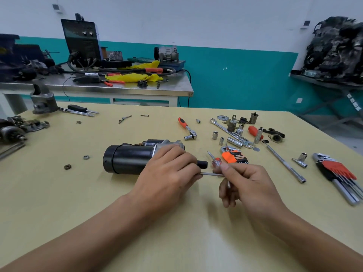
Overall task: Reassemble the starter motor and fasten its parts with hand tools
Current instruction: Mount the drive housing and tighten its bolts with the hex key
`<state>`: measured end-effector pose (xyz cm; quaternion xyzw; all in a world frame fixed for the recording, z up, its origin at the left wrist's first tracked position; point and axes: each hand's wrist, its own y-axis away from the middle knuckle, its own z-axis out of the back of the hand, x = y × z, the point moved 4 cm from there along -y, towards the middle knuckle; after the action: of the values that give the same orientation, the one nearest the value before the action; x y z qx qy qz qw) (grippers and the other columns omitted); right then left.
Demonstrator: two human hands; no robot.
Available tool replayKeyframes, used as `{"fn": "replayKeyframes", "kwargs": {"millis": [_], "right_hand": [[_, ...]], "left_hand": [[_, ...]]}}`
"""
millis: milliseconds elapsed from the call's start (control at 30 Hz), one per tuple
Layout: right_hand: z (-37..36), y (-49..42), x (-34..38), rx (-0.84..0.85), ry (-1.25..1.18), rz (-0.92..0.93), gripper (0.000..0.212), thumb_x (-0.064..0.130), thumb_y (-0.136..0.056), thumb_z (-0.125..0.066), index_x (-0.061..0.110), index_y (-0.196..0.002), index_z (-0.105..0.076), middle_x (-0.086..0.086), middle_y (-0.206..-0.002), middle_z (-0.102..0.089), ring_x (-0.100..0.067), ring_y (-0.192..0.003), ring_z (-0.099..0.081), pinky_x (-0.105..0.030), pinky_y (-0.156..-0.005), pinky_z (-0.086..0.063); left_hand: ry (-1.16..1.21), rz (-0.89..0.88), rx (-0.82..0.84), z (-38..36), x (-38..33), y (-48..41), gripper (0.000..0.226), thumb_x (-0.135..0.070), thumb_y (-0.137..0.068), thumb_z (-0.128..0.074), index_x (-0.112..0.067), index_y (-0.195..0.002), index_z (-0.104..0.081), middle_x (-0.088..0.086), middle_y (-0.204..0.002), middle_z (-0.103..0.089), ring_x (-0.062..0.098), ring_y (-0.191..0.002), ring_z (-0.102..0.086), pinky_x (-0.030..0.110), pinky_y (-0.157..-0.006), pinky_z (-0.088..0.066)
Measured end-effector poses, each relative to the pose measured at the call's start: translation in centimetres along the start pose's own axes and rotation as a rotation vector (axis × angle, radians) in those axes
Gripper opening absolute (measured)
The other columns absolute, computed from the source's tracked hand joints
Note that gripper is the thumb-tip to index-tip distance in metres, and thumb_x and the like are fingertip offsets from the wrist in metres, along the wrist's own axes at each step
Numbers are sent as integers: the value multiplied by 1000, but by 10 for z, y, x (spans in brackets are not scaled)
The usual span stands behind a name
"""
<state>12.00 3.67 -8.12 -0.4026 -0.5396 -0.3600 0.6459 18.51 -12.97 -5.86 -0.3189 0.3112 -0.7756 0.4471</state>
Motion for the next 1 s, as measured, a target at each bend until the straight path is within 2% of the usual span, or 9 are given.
{"fn": "replayKeyframes", "kwargs": {"millis": [133, 267, 333, 433, 500, 567, 733, 867, 1000], "right_hand": [[12, -5, -6, -20, -17, -53, 25, 12, -102, -51, 13, -91, -74, -14, -66, -67, -21, -47, -57, -24, -41, -40], [17, 1, 0, -43, 447, 259, 38, 7, -85, -74, 34, -111, -70, 9, -90, -71, -11, -66, -64, -15, -55, -45], [16, 5, 6, -84, 612, 440, 37, 12, -79, -81, 29, -112, -72, 15, -88, -70, -11, -74, -64, -8, -61, -42], [9, 9, 15, -111, 673, 629, 13, 25, -84, -76, 15, -92, -79, 15, -73, -68, -6, -67, -61, -7, -61, -40], [7, 8, 14, -79, 570, 547, 21, 31, -90, -69, 18, -76, -77, 10, -59, -63, -7, -55, -56, -13, -53, -41], [7, 4, 11, -18, 391, 300, 28, 34, -89, -66, 20, -66, -73, 4, -52, -59, -6, -44, -47, -16, -46, -38], [1, -5, -1, 39, -66, -173, 22, 20, -96, -62, 13, -82, -78, -9, -53, -58, -18, -37, -46, -22, -37, -36], [17, -6, 3, 19, 220, 17, 25, 9, -99, -56, 21, -89, -77, -6, -65, -69, -17, -49, -59, -25, -45, -44], [27, 1, 10, -5, 571, 341, 29, 14, -83, -77, 27, -108, -72, 11, -83, -73, -13, -68, -65, -17, -53, -46]], "left_hand": [[-15, 13, -13, -1, 1, 0, 22, -22, -98, -62, -8, -84, -73, 3, -92, -70, 29, -82, -62, 34, -81, -43], [-44, 9, 4, -2, 0, -1, 23, -22, -99, -59, -9, -85, -72, 2, -96, -71, 29, -88, -62, 35, -84, -42], [-56, 5, 19, -2, -1, -1, 25, -22, -100, -57, -10, -85, -72, 2, -99, -70, 29, -90, -62, 35, -86, -41], [-64, -12, 35, -2, -2, 0, 26, -23, -100, -56, -10, -86, -72, 2, -101, -70, 29, -92, -61, 36, -88, -41], [-64, -11, 46, -1, -1, 1, 26, -27, -100, -57, -11, -86, -72, 2, -101, -70, 28, -92, -61, 36, -88, -41], [-64, -3, 63, 0, 0, 1, 25, -33, -97, -60, -13, -87, -72, 1, -101, -70, 27, -92, -62, 36, -89, -43], [-15, -9, 41, 1, 1, -1, 21, -28, -98, -63, -13, -86, -73, 1, -96, -71, 28, -86, -63, 37, -84, -46], [-4, 1, 33, 0, 2, 0, 23, -25, -99, -60, -12, -87, -74, 1, -97, -71, 29, -87, -62, 37, -86, -45], [-18, 10, 34, -1, 1, -1, 23, -23, -99, -60, -10, -86, -73, 1, -98, -71, 29, -88, -62, 38, -86, -46]]}}
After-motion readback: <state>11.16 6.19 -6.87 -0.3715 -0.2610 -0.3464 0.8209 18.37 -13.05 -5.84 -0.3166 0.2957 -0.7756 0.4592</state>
